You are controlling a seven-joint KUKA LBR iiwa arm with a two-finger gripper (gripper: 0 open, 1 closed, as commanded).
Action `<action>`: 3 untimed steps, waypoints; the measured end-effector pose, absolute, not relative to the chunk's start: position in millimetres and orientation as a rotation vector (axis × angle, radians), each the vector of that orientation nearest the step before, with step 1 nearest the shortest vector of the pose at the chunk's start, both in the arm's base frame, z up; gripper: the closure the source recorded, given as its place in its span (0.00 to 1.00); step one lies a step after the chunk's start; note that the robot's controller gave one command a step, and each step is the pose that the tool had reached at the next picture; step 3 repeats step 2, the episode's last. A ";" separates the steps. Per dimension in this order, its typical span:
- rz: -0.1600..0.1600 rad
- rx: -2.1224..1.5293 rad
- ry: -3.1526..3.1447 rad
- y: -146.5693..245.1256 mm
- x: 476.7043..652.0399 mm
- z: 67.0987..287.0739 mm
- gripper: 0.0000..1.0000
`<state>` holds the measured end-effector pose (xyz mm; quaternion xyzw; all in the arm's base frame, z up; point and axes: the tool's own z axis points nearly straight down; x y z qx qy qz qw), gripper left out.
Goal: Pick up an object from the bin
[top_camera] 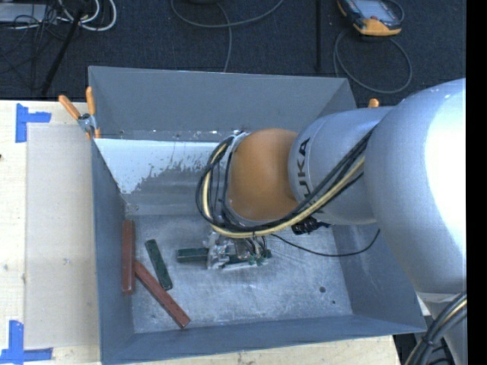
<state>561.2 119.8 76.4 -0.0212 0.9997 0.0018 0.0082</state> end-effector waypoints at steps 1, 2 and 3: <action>0.006 -0.065 3.125 119.7 561.2 76.3 1.00; -0.001 -0.121 3.143 121.5 527.0 268.5 1.00; -0.001 -0.121 3.143 121.5 527.0 268.5 1.00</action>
Offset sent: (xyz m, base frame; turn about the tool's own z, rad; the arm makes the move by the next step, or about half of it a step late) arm -0.0375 0.0030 0.2170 -0.0428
